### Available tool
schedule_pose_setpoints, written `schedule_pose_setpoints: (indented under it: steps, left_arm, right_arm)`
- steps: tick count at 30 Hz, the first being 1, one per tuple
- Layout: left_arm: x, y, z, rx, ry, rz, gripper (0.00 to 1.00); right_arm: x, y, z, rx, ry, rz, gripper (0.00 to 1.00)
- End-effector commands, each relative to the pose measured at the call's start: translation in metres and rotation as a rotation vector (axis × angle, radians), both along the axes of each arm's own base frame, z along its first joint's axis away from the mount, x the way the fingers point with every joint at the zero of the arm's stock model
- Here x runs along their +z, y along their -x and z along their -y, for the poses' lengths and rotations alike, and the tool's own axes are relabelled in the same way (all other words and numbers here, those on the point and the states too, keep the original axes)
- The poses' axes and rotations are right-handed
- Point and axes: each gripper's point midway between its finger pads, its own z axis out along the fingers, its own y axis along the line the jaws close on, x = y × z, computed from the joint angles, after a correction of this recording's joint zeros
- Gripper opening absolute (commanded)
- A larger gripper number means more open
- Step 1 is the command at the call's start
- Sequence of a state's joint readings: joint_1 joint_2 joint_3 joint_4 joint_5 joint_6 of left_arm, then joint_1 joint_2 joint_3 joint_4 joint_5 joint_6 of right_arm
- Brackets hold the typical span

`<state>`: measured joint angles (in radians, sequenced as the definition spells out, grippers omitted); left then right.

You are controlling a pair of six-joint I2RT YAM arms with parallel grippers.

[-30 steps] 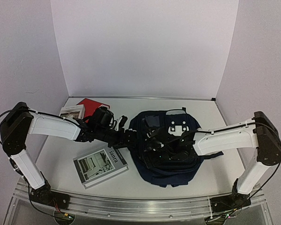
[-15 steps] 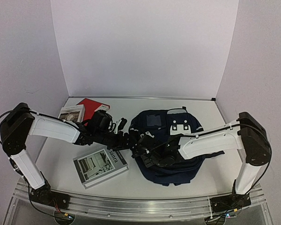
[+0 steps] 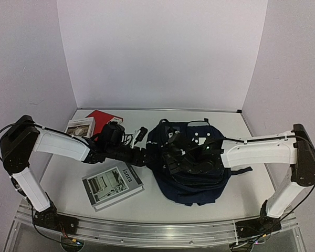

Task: Pack the student bag
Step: Adjust the student bag at the center of the board.

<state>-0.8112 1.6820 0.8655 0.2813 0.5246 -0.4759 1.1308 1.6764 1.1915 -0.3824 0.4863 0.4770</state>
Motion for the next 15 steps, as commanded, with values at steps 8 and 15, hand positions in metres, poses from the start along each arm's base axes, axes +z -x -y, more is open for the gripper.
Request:
schedule_pose_setpoints:
  steps: [8,15]
  left_arm:
    - [0.0,0.011,0.041,-0.193,-0.051,0.272,0.5]
    - [-0.002,0.01,0.058,-0.205,-0.032,0.294,0.44]
  right_arm:
    - [0.06,-0.023,0.003,0.0,-0.305,-0.004,0.0]
    - [0.067,-0.026,0.004,0.011,-0.369,-0.017,0.0]
